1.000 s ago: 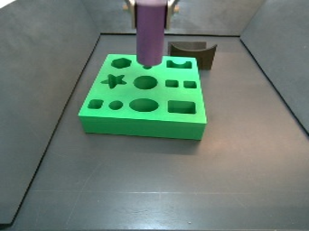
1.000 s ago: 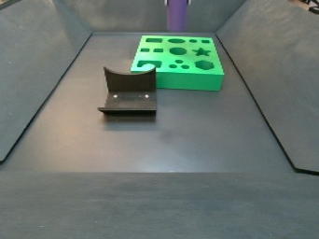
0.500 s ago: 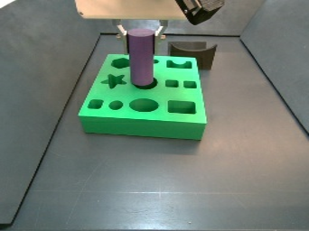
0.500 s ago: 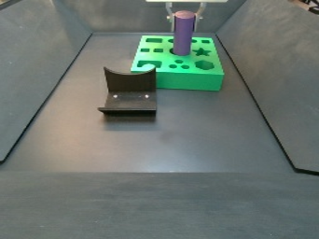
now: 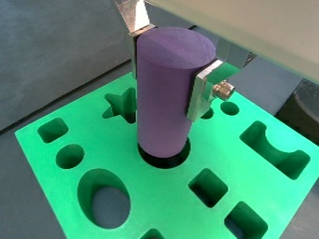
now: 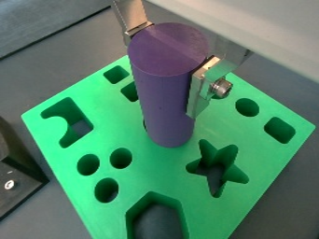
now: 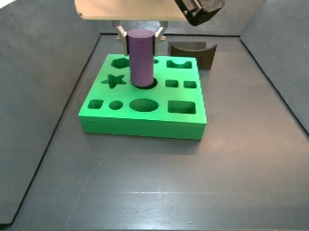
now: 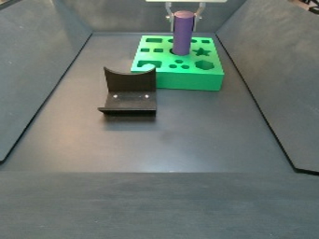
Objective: Insert the round object.
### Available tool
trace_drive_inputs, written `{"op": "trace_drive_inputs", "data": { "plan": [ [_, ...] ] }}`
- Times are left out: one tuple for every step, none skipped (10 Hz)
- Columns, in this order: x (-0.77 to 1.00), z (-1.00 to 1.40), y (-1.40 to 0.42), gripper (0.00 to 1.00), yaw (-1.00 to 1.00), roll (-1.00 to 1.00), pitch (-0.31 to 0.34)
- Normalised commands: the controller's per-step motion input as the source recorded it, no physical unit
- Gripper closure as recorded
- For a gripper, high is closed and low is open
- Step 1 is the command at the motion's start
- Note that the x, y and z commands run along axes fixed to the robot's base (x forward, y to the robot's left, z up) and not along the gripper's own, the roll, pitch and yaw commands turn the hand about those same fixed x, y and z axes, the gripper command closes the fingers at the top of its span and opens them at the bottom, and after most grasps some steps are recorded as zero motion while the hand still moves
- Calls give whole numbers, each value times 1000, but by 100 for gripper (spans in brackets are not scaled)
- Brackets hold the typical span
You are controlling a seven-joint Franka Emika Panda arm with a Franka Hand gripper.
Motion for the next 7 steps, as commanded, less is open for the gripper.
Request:
{"op": "trace_drive_inputs", "data": {
  "plan": [
    [289, -503, -40, 100, -11, -4, 0],
    [314, -603, 0, 100, 0, 44, 1],
    [291, -663, 0, 100, 0, 83, 0],
    [23, -840, 0, 100, 0, 6, -3],
    [-83, -1000, -80, 100, 0, 99, -109],
    [-97, -1000, -180, 100, 0, 99, -111],
    [-154, -809, -411, 100, 69, 0, -200]
  ]
}}
